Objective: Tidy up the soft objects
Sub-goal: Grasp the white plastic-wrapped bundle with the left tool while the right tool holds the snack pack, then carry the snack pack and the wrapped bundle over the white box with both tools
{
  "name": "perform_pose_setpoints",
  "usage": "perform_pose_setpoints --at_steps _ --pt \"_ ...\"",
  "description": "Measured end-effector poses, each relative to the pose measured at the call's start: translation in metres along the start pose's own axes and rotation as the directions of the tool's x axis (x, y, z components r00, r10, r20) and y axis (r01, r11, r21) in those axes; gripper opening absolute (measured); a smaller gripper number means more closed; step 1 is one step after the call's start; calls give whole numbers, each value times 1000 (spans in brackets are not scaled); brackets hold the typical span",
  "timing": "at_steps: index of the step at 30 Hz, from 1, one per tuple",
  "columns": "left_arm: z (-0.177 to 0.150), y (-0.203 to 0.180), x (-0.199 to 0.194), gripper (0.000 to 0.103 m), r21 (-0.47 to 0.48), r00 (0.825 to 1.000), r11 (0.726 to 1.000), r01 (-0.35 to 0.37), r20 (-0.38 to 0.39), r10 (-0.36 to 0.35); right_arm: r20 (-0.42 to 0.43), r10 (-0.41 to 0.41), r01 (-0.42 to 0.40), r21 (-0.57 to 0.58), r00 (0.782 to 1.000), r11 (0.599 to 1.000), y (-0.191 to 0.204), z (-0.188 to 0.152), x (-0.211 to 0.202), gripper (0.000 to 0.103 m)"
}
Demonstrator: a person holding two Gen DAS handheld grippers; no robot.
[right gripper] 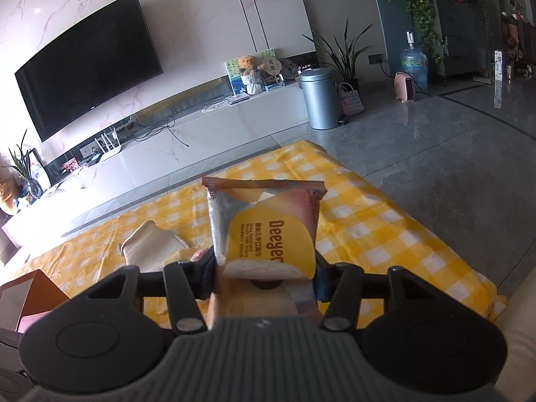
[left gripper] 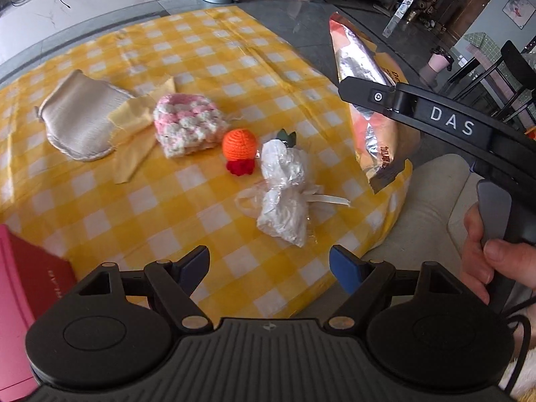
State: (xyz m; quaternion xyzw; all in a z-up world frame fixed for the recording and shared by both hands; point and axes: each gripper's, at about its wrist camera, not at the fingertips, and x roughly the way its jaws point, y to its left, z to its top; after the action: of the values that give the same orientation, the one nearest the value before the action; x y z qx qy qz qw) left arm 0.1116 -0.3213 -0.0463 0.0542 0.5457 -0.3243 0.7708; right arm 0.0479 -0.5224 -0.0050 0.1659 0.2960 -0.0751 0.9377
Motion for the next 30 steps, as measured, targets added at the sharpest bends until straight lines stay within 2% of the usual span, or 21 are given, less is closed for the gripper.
perform_pose_setpoints --at_steps 6,9,13,14,16,17,19,22,25,30 --pt "16 -13 37 95 49 1000 999 6 -8 -6 -5 -20 21 20 1000 1000 -13 -5 1 54" --pt "22 -21 52 95 105 1000 994 -19 -2 19 -21 -36 37 35 999 999 -18 -7 3 54" --pt "27 -27 74 95 150 997 987 -63 -41 70 -24 -26 26 38 999 999 -24 -8 9 54" --pt "27 -27 79 93 152 995 985 -78 -49 87 -26 -26 28 44 999 999 -26 -8 10 54" --pt "28 -28 91 74 164 993 983 -77 -72 90 -37 -30 32 61 999 998 -31 -9 14 54" --pt "28 -27 96 69 168 994 984 -65 -81 80 -43 -35 37 64 998 997 -32 -9 16 54" --pt "28 -24 102 54 167 995 986 -23 -94 39 -51 -42 45 67 998 997 -34 -10 17 54" --pt "29 -19 100 47 153 994 988 7 -110 10 -51 -44 48 76 998 996 -37 -10 18 54" --pt "26 -19 84 41 195 993 981 18 -116 4 -42 -49 53 80 998 995 -38 -9 17 54" --pt "10 -21 43 41 259 997 965 35 -80 -15 -36 -32 34 59 999 998 -31 -8 16 54"
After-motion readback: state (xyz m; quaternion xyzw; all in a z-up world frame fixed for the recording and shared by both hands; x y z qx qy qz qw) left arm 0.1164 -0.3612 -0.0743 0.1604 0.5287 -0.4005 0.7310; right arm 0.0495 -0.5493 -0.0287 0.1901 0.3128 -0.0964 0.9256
